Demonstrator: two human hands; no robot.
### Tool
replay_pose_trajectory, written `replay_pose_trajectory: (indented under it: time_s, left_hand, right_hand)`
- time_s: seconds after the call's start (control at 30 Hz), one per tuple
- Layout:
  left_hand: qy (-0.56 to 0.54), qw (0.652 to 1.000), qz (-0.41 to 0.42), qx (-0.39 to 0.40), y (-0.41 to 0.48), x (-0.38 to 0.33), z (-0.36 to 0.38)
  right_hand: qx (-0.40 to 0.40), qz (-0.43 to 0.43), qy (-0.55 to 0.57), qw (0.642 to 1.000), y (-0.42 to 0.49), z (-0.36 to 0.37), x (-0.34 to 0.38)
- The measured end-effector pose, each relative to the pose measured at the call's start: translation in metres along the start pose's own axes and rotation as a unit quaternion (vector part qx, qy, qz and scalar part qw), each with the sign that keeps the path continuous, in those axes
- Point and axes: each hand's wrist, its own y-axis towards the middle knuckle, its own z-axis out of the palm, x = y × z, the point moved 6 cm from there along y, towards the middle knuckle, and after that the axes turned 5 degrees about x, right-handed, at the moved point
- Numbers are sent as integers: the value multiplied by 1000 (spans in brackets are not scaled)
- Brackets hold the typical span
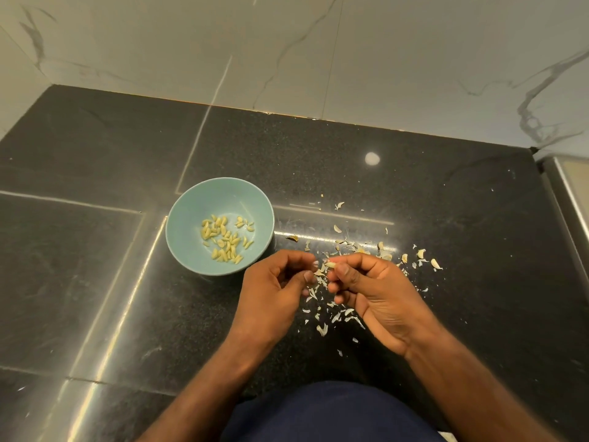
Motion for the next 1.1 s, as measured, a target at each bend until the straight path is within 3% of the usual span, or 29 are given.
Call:
replay_pose_trajectory:
  time_s: [0.2,0.3,0.43,0.53,0.63,0.77,1.1]
  left_hand:
    - [13,999,23,46,0,-11,9]
    - [-21,998,-14,49,1,-8,9]
    - [-56,989,-73,118,-1,-1,10]
    - [-17,987,-57,148,-3,-6,7]
    - [108,988,18,109,-2,-16,2]
    - [135,987,90,20,-4,-26,-4]
    - [193,970,150,13,-6,-36,3]
  right_hand:
    - [3,-9,-11,1000,-2,1,1]
    - [7,-33,-75,997,-4,5,6]
    - [13,-56,-134,989,-4,8,9]
    - [24,-60,-143,988,-3,9,10]
    - [15,-75,-130,989,-2,10,11]
    - [-1,-103,-133,986,0,12,14]
    - [5,-136,-235,962,-4,13,17]
